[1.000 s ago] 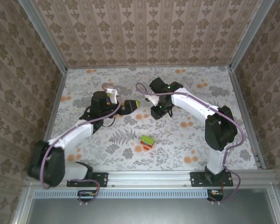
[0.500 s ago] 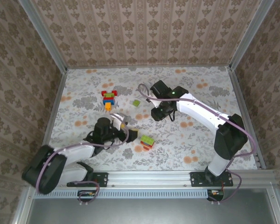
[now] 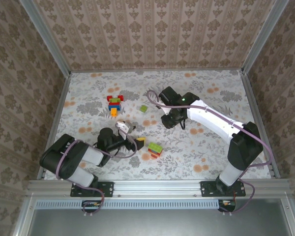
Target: Assemble a carrot with lego
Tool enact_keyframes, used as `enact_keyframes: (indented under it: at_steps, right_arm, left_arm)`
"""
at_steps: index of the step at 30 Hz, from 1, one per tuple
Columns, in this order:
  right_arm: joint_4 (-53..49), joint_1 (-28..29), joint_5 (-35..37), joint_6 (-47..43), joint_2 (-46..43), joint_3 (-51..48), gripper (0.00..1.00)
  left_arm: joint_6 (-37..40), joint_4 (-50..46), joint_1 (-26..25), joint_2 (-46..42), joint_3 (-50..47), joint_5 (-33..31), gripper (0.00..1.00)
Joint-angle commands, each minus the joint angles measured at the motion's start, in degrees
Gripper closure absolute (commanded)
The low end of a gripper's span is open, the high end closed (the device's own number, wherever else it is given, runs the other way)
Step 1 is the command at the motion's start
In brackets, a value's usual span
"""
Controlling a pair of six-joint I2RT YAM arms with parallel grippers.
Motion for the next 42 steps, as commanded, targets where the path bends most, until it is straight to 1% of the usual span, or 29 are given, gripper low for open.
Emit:
enact_keyframes:
  at_steps: [1, 4, 6, 10, 16, 20, 27, 28, 32, 36, 42]
  right_arm:
    - [-2.41, 0.26, 2.19, 0.66, 1.81, -0.48, 0.7]
    - [-2.13, 0.25, 2.36, 0.46, 2.59, -0.65, 0.7]
    - [-1.77, 0.25, 2.11, 0.27, 3.17, -0.68, 0.7]
    - [-1.17, 0.33, 1.34, 0.11, 3.96, -0.65, 0.7]
    - [-1.06, 0.33, 1.39, -0.26, 2.78, -1.64, 0.7]
    - [-1.25, 0.33, 1.63, -0.2, 1.58, -2.09, 0.7]
    - [-2.81, 0.24, 2.31, 0.02, -0.34, -1.7, 0.7]
    - [-3.19, 0.34, 2.44, 0.08, -0.77, -1.64, 0.7]
    - [-5.1, 0.42, 2.27, 0.44, -2.77, -0.99, 0.7]
    - [-7.35, 1.5, 2.49, 1.11, -4.73, -0.72, 0.7]
    - [-10.59, 4.31, 2.99, 1.92, -6.38, -1.06, 0.7]
  left_arm:
    - [-0.15, 5.78, 0.05, 0.57, -1.78, 2.55, 0.02]
    - [-0.69, 6.04, -1.38, -0.37, -3.7, 2.82, 0.05]
    - [-0.94, 6.05, -2.48, -2.33, -5.5, 1.45, 0.05]
    - [-1.08, 4.98, -5.27, -6.61, -7.61, 1.52, 0.05]
    - [-0.71, 3.95, -8.62, -6.5, -7.51, 3.7, 0.05]
    - [0.55, 1.04, -10.3, -5.51, -5.7, 5.39, 0.05]
    - [3.78, -2.01, -10.65, -2.83, -2.22, 5.62, 0.04]
    - [4.44, -2.93, -10.57, -2.51, -1.43, 7.4, 0.04]
    - [7.35, -8.04, -10.39, -0.57, 2.69, 10.01, 0.04]
    - [8.32, -8.47, -9.11, 1.4, 4.87, 13.27, 0.03]
    - [10.14, -10.7, -8.78, 3.27, 7.74, 18.35, 0.03]
